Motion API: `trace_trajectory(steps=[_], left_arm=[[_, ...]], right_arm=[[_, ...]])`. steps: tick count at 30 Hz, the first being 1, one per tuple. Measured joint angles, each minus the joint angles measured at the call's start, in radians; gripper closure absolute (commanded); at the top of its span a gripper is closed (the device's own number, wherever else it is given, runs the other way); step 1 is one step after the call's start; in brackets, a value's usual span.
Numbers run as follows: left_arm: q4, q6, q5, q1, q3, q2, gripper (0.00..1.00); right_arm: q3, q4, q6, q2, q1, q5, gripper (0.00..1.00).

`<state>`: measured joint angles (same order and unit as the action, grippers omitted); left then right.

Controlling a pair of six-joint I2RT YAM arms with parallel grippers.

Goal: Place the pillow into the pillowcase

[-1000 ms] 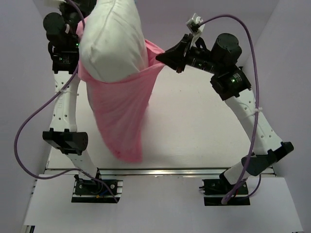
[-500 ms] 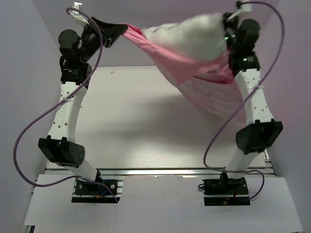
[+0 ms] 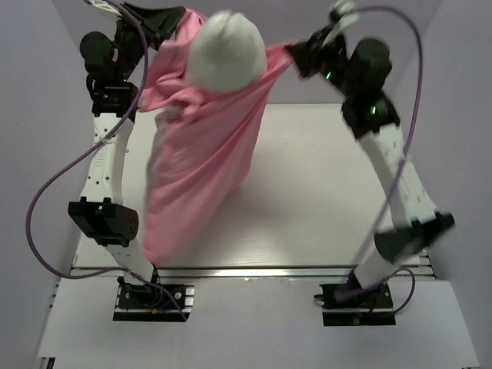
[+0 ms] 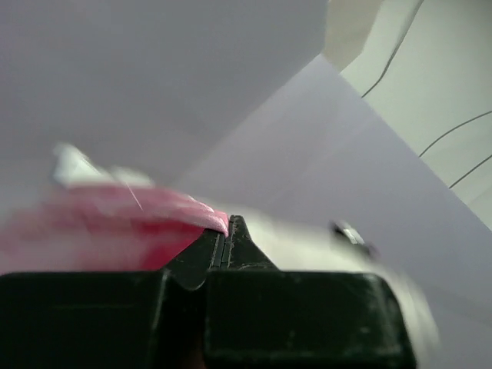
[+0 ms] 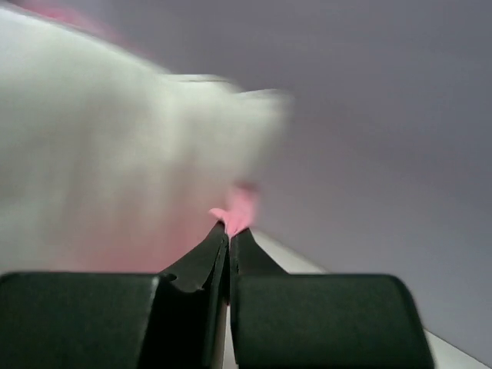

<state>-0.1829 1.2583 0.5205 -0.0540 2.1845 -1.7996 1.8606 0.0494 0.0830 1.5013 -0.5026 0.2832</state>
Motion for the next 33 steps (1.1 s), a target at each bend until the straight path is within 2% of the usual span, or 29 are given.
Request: trace_trajectory(steps=[2,4,8,10,13,15,19,20,22,24,29,31,33], left_arm=[[0.002,0.007,0.013,-0.003,-0.119,0.05,1.0],[0.002,0.011,0.021,-0.004,-0.181,0.071,1.0],[0.009,0.022,0.058,-0.006,-0.233,0.082,1.0],[0.014,0.027,0.092,-0.03,-0.233,0.082,1.0],[0.014,0.042,0.133,-0.04,-0.217,0.074,1.0],[0.009,0.051,0.13,-0.032,-0.182,0.053,1.0],[-0.019,0.073,0.122,-0.006,-0.14,0.031,1.0],[-0.034,0.079,0.111,0.0,-0.137,0.031,1.0],[-0.074,0.09,0.086,0.02,-0.121,0.035,1.0],[-0.09,0.092,0.079,0.037,-0.124,0.058,1.0],[-0.092,0.094,0.09,0.046,-0.184,0.098,1.0],[-0.095,0.098,0.093,0.047,-0.204,0.098,1.0],[-0.092,0.103,0.106,0.047,-0.219,0.096,1.0]], right_arm=[[0.208,0.048,0.053,0.193,0.185,-0.032,1.0],[0.328,0.067,0.095,0.357,0.34,-0.075,1.0],[0.309,0.082,0.158,0.421,0.5,-0.143,1.0],[0.292,0.063,0.206,0.38,0.514,-0.136,1.0],[0.248,0.014,0.233,0.251,0.393,-0.114,1.0],[0.223,-0.023,0.234,0.155,0.219,-0.071,1.0],[0.17,-0.031,0.197,0.026,-0.208,0.043,1.0],[0.128,-0.029,0.174,-0.004,-0.277,0.057,1.0],[0.069,-0.019,0.126,-0.027,-0.316,0.04,1.0],[0.076,-0.001,0.096,0.009,-0.245,-0.01,1.0],[0.296,0.048,0.113,0.276,0.165,-0.144,1.0],[0.308,0.06,0.132,0.355,0.328,-0.184,1.0],[0.3,0.086,0.154,0.393,0.428,-0.212,1.0]])
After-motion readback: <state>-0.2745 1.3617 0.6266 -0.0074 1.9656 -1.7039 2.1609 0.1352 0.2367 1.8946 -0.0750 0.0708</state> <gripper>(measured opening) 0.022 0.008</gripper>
